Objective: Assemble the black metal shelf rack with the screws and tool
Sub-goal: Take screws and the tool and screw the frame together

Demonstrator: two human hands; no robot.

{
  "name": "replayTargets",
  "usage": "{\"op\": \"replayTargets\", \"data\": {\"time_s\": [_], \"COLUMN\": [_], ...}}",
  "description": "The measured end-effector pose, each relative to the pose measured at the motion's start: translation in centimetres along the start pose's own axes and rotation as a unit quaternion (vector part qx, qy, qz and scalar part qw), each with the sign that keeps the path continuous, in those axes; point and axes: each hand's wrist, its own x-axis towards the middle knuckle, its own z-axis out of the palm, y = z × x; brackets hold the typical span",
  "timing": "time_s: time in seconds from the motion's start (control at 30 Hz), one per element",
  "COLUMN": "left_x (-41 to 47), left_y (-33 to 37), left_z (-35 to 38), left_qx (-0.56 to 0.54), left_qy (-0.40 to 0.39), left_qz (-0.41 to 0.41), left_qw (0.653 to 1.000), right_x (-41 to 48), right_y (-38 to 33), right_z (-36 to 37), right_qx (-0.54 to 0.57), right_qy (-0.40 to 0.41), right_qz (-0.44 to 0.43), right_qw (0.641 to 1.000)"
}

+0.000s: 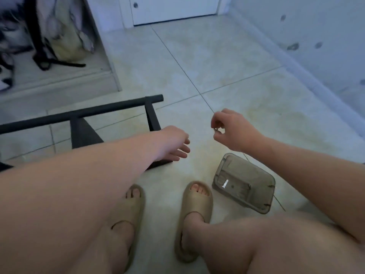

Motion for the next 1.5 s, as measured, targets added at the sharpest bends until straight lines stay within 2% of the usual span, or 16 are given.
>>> {"op": "replayTargets", "data": {"time_s": [0.1,0.23,0.4,0.53,0.63,0.7,0.77,0.8,0.87,0.97,1.03,1.27,1.4,1.5], "left_x": [-2.8,-5.6,-6.3,-5.4,-4.2,-3.1,-1.8,-1.1,0.0,1.2,1.7,-0.3,-3.1,-5.5], "left_y": [0.0,-0.5,-1.5,-2.0,-2.5,-2.7,-2.8,-2.9,-3.1,-3.5,-3.5,-3.9,-5.3,-7.2], "left_z": [-3.0,-6.4,-8.8,-10.5,-11.3,-11.7,-12.2,-12.4,-12.5,-11.9,-11.6,-10.8,-8.7,-6.8], "left_qx": [-0.148,-0.309,-0.381,-0.374,-0.281,-0.187,-0.031,0.082,0.277,0.415,0.461,0.517,0.591,0.622], "left_qy": [0.028,-0.002,-0.024,0.019,0.063,0.092,0.124,0.142,0.162,0.121,0.092,0.050,0.012,-0.002], "left_qz": [0.022,0.031,0.020,-0.015,-0.037,-0.039,-0.009,0.016,0.057,0.067,0.075,0.075,0.059,0.042], "left_qw": [0.988,0.950,0.924,0.927,0.957,0.977,0.992,0.986,0.945,0.899,0.879,0.851,0.804,0.782], "right_x": [0.5,0.5,1.2,2.5,3.7,4.5,5.1,5.4,5.9,6.9,7.4,6.4,2.0,-3.0], "right_y": [-6.2,-12.8,-16.5,-15.9,-13.9,-12.3,-10.8,-10.3,-9.5,-9.0,-8.9,-9.5,-10.7,-11.6], "right_z": [-1.6,-1.2,0.3,1.9,3.4,4.4,5.4,5.8,6.6,7.6,7.9,7.5,8.4,10.1], "right_qx": [0.032,0.073,0.071,0.032,0.004,-0.030,-0.079,-0.099,-0.118,-0.102,-0.081,-0.066,-0.056,0.009], "right_qy": [0.023,-0.003,-0.016,-0.004,-0.027,-0.072,-0.129,-0.153,-0.184,-0.216,-0.217,-0.243,-0.271,-0.246], "right_qz": [-0.030,-0.058,-0.091,-0.098,-0.053,-0.004,0.023,0.030,0.035,0.030,0.034,0.042,0.050,0.079], "right_qw": [0.999,0.996,0.993,0.995,0.998,0.997,0.988,0.983,0.975,0.971,0.972,0.967,0.960,0.966]}}
